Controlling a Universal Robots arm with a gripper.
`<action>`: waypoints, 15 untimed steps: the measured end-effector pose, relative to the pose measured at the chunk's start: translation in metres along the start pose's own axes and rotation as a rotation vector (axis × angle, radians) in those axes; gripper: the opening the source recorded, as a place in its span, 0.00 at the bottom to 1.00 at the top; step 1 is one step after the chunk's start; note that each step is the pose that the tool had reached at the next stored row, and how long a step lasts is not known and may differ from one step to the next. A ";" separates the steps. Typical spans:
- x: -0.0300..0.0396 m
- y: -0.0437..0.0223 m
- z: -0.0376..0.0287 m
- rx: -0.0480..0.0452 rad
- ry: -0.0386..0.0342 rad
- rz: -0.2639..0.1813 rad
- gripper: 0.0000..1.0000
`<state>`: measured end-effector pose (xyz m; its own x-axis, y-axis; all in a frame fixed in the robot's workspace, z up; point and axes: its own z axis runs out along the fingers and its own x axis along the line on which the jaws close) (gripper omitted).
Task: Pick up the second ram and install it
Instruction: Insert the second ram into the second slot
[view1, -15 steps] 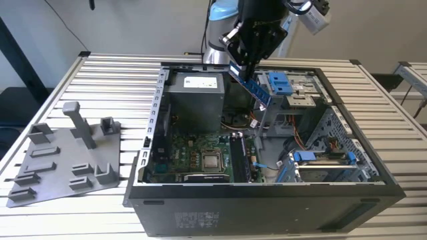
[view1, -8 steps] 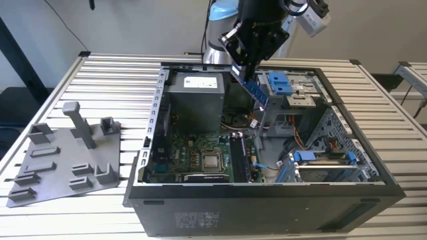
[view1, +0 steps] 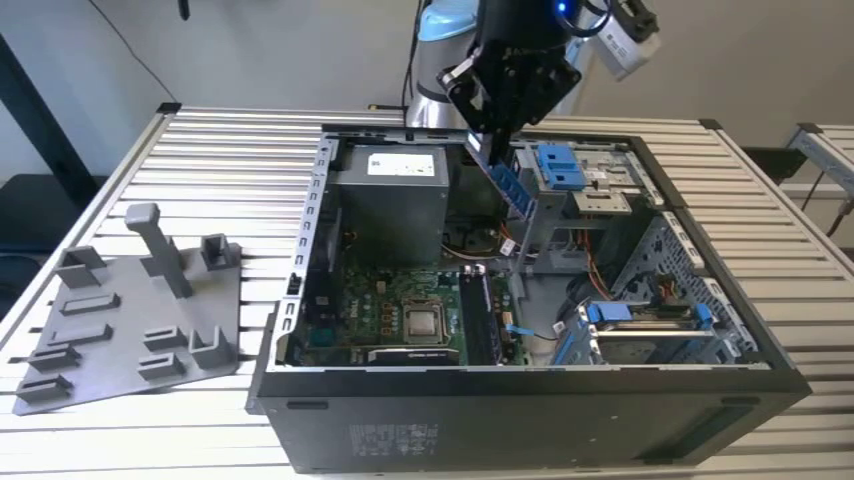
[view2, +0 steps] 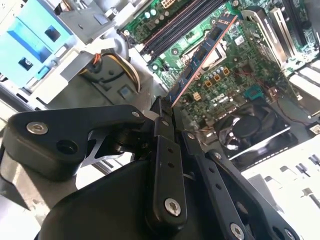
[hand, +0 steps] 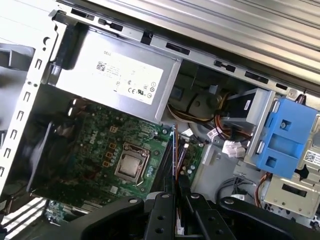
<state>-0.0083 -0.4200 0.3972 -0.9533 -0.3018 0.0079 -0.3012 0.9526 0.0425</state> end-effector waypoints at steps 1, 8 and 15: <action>-0.0001 0.0000 0.0005 -0.0001 -0.0005 0.011 0.14; -0.0005 -0.0003 0.0033 -0.0006 -0.0038 0.090 0.14; -0.0011 -0.0006 0.0060 -0.0013 -0.0073 0.173 0.14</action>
<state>-0.0072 -0.4200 0.3912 -0.9911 -0.1332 0.0079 -0.1328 0.9902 0.0424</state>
